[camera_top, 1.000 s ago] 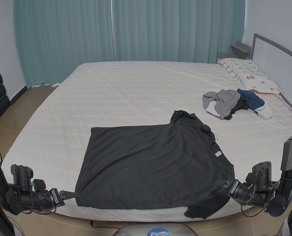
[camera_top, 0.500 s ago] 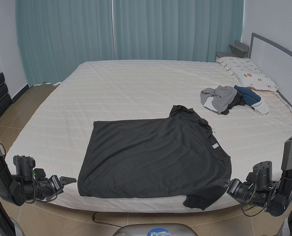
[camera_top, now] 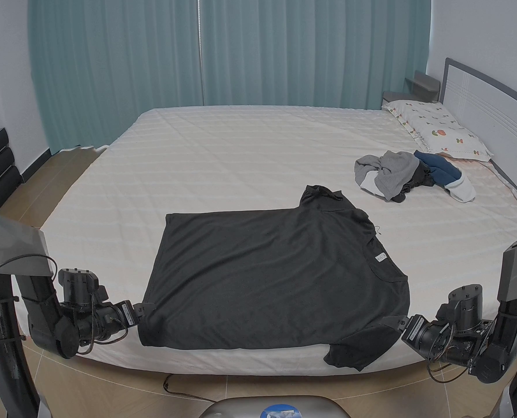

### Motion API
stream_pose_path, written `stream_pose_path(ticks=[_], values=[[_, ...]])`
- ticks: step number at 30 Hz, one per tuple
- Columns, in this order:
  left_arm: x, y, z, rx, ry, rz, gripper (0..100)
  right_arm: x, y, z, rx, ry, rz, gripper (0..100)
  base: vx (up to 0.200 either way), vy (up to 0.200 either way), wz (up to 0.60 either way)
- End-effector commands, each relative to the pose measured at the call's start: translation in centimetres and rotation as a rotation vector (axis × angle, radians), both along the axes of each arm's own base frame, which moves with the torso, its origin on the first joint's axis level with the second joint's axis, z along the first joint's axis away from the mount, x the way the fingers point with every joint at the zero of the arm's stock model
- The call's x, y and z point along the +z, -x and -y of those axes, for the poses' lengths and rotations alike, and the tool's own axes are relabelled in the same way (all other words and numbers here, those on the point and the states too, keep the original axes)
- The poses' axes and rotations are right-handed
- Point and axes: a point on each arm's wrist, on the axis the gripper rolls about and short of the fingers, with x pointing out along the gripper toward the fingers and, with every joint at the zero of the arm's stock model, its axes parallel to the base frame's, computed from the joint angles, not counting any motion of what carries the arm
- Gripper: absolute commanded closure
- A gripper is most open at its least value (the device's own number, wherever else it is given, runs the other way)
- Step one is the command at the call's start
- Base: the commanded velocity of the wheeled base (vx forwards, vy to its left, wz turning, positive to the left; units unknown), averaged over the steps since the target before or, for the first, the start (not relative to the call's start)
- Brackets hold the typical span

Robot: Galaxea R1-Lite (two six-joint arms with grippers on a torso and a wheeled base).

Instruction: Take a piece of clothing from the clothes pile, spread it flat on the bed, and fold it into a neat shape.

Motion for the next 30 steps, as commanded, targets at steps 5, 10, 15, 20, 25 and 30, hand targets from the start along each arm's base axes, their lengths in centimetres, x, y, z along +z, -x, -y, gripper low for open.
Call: stream_pose_path(ticks=[5, 10, 15, 20, 25, 30], values=[[-3.8, 2.0, 0.8, -0.085, -0.069, -0.044, 0, -0.2, 0.4, 0.1, 0.002, 0.004, -0.015, 0, 0.0, 0.0, 0.0], [-3.3, 2.7, 1.3, -0.105, -0.066, -0.048, 0, -0.2, 0.4, 0.1, 0.0, 0.005, -0.014, 0, 0.0, 0.0, 0.0], [-2.6, 2.9, 1.7, -0.129, -0.052, -0.032, 0, -0.2, 0.4, 0.1, -0.001, 0.005, -0.014, 0, 0.0, 0.0, 0.0], [-2.8, 2.1, 1.8, -0.159, -0.023, -0.008, 0, -0.1, 0.4, 0.1, -0.001, 0.005, -0.011, 0, 0.0, 0.0, 0.0], [-3.4, 1.3, 1.7, -0.158, -0.028, -0.001, 0, -0.2, 0.4, 0.1, 0.003, 0.006, -0.016, 0, 0.0, 0.0, 0.0], [-3.5, 1.2, 1.6, -0.157, -0.031, 0.002, 0, -0.2, 0.4, 0.1, 0.003, 0.006, -0.016, 0, 0.0, 0.0, 0.0]])
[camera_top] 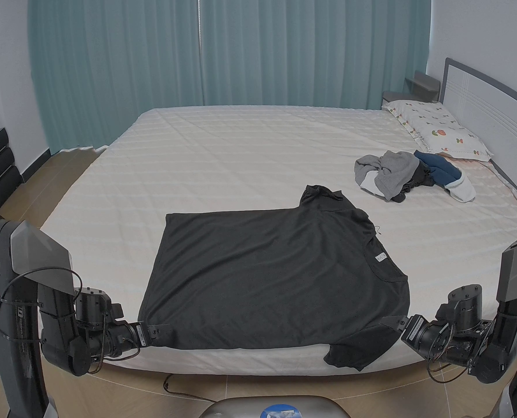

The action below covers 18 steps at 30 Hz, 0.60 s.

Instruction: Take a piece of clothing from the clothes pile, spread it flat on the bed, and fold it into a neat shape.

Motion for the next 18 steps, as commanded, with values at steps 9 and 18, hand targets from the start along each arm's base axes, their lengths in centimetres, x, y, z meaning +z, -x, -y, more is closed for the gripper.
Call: stream_pose_path(ticks=[9, 18], values=[[-0.6, -0.2, -0.3, 0.01, -0.004, -0.008, 0, -0.2, 0.4, 0.1, 0.003, 0.007, -0.021, 0, 0.0, 0.0, 0.0], [-1.5, -0.2, -0.5, -0.011, -0.034, -0.013, 0, -0.2, 0.4, 0.1, 0.003, 0.007, -0.021, 0, 0.0, 0.0, 0.0]])
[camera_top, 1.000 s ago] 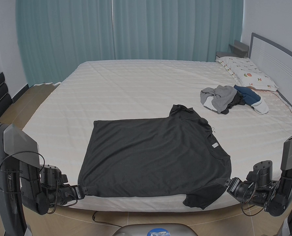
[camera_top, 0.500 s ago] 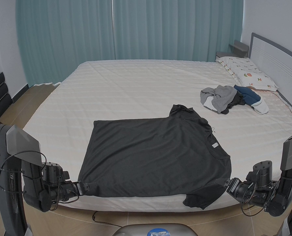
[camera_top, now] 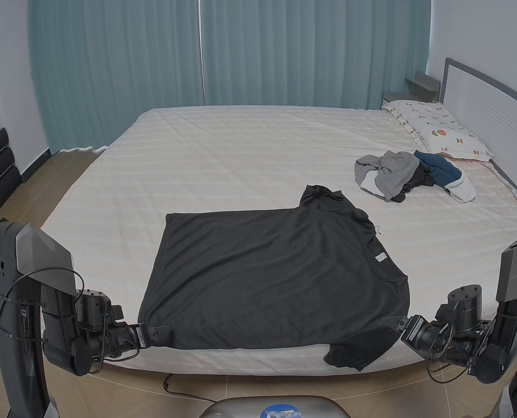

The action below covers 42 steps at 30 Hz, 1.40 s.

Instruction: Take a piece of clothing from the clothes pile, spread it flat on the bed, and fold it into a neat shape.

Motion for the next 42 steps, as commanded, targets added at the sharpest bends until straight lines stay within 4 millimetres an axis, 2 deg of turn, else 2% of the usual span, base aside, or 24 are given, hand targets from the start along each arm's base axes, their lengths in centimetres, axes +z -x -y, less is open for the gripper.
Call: stream_pose_path(ticks=[1, 14, 15, 29, 35, 42], values=[[-0.6, 0.1, -0.1, -0.001, -0.003, -0.007, 0, -0.1, 0.4, 0.1, 0.0, 0.005, -0.019, 0, 0.0, 0.0, 0.0], [-0.8, 0.1, 0.0, -0.027, 0.025, 0.007, 0, -0.2, 0.4, 0.1, 0.001, 0.005, -0.021, 0, 0.0, 0.0, 0.0], [-0.8, 0.0, 0.0, -0.025, 0.027, 0.007, 100, -0.1, 0.4, 0.1, 0.002, 0.005, -0.017, 0, 0.0, 0.0, 0.0], [-0.3, 0.8, -1.0, 0.015, 0.028, -0.007, 100, -0.2, 0.4, 0.2, -0.001, 0.003, -0.02, 0, 0.0, 0.0, 0.0], [0.0, 1.6, -0.6, 0.01, 0.04, -0.029, 100, 0.0, 0.2, 0.8, -0.03, 0.003, -0.01, 0, 0.0, 0.0, 0.0], [1.2, 1.1, -0.4, 0.111, 0.151, 0.02, 100, -0.9, -0.5, 1.4, -0.024, 0.055, -0.004, 0, 0.0, 0.0, 0.0]])
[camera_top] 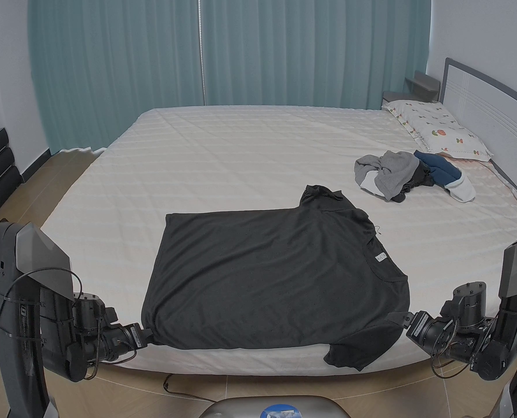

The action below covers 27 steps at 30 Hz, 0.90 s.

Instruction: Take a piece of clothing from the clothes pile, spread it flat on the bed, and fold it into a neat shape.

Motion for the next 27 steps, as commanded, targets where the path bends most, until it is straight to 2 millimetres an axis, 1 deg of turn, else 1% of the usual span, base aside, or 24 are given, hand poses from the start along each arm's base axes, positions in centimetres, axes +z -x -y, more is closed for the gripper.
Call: stream_pose_path(ticks=[1, 4, 5, 6, 10, 15, 16, 20, 22, 23, 27], values=[[0.8, -0.2, -0.3, 0.054, 0.04, 0.03, 100, -1.0, -0.5, 0.8, -0.004, 0.05, 0.003, 0, 0.0, 0.0, 0.0], [0.9, 0.2, -1.0, 0.077, 0.05, 0.014, 100, -1.5, -1.3, 2.1, 0.006, 0.117, 0.039, 0, 0.0, 0.0, 0.0], [0.9, 0.2, -1.0, 0.077, 0.05, 0.014, 100, -1.5, -1.3, 2.1, 0.006, 0.117, 0.039, 0, 0.0, 0.0, 0.0], [1.0, 0.3, -1.0, 0.077, 0.054, 0.016, 100, -2.1, -1.6, 2.7, 0.025, 0.151, 0.033, 0, 0.0, 0.0, 0.0], [1.0, 0.3, -0.9, 0.085, 0.073, 0.009, 100, -2.9, -3.1, 3.3, 0.016, 0.168, 0.047, 0, 0.0, 0.0, 0.0], [0.9, 0.1, -0.8, 0.103, 0.103, -0.004, 100, -4.2, -5.0, 3.2, 0.018, 0.168, 0.064, 0, 0.0, 0.0, 0.0], [0.9, 0.1, -0.8, 0.103, 0.103, -0.004, 100, -4.3, -5.1, 3.2, 0.02, 0.168, 0.068, 0, 0.0, 0.0, 0.0], [0.9, 0.1, -0.8, 0.104, 0.104, -0.003, 100, -4.4, -7.0, 3.0, 0.017, 0.165, 0.115, 0, 0.0, 0.0, 0.0], [0.9, 0.1, -0.8, 0.104, 0.104, -0.003, 100, -4.4, -7.0, 3.0, 0.017, 0.165, 0.115, 0, 0.0, 0.0, 0.0], [0.9, 0.1, -0.8, 0.107, 0.107, -0.002, 100, -4.5, -7.6, 3.0, 0.023, 0.173, 0.114, 0, 0.0, 0.0, 0.0], [0.9, 0.1, -0.8, 0.107, 0.107, -0.002, 100, -4.5, -8.1, 2.9, 0.028, 0.17, 0.125, 0, 0.0, 0.0, 0.0]])
